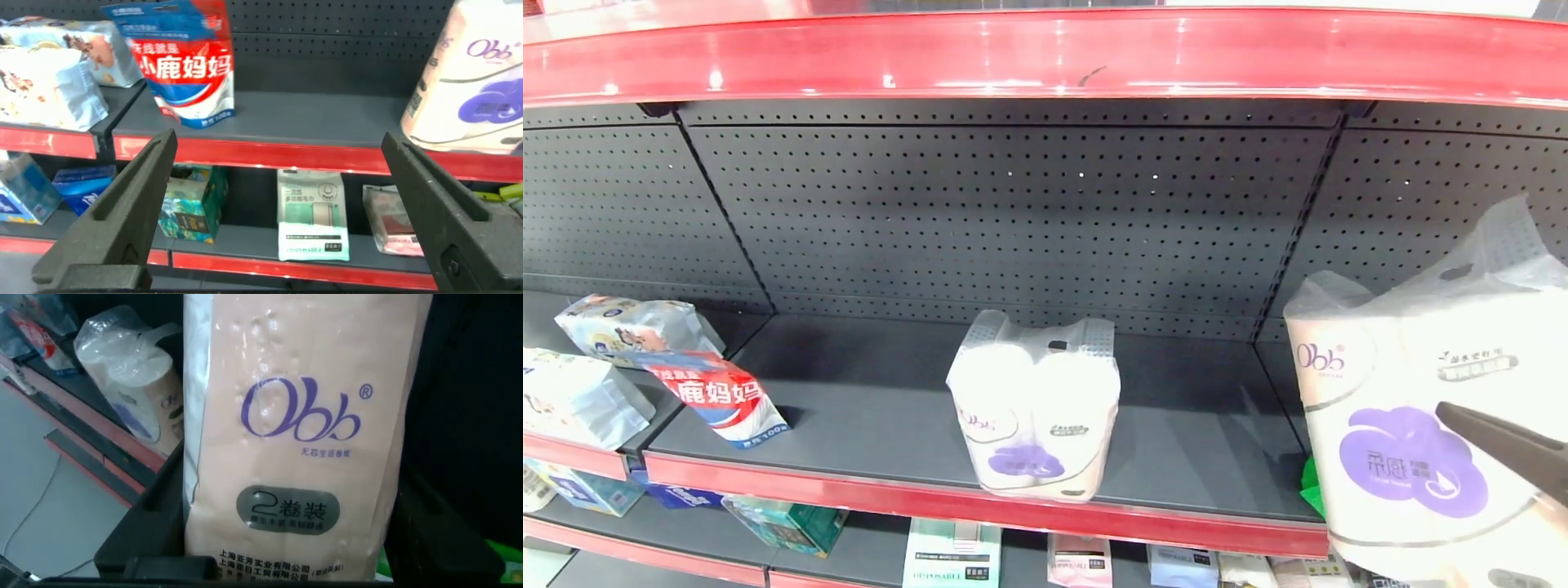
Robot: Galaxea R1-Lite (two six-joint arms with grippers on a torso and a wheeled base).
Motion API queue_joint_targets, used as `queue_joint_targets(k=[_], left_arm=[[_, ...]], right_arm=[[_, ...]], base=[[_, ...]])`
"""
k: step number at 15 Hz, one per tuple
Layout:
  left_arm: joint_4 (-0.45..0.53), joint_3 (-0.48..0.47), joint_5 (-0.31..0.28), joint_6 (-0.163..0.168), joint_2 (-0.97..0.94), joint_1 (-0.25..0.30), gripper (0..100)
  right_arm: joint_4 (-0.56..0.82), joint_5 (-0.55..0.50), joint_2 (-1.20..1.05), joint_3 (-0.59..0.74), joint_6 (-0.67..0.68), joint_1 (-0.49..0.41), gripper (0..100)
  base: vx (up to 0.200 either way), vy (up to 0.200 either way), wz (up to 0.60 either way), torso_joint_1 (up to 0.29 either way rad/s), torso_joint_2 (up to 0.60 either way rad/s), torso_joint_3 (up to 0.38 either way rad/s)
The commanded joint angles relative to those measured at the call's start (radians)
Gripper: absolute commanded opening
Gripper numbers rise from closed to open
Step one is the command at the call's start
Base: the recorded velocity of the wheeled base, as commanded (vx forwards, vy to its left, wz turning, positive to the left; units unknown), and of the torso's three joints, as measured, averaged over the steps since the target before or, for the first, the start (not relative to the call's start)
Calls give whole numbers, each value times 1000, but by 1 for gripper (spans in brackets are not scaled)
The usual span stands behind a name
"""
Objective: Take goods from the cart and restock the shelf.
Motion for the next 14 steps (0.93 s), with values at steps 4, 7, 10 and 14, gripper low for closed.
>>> queue_joint_targets(k=[4,7,10,14], left_arm=[[0,0,0,0,1,0,100],[0,0,0,0,1,0,100],[0,0,0,0,1,0,100],[0,0,0,0,1,0,100]], right_arm=[[-131,0,220,-25,76,30,0],[-143,0,281,-27,112,61,0],[-226,0,400,-45,153,61,0],[-264,0,524,-108,161,92,0]], base=[[0,0,0,0,0,0],[0,0,0,0,0,0],[0,0,0,0,0,0],[0,0,0,0,0,0]])
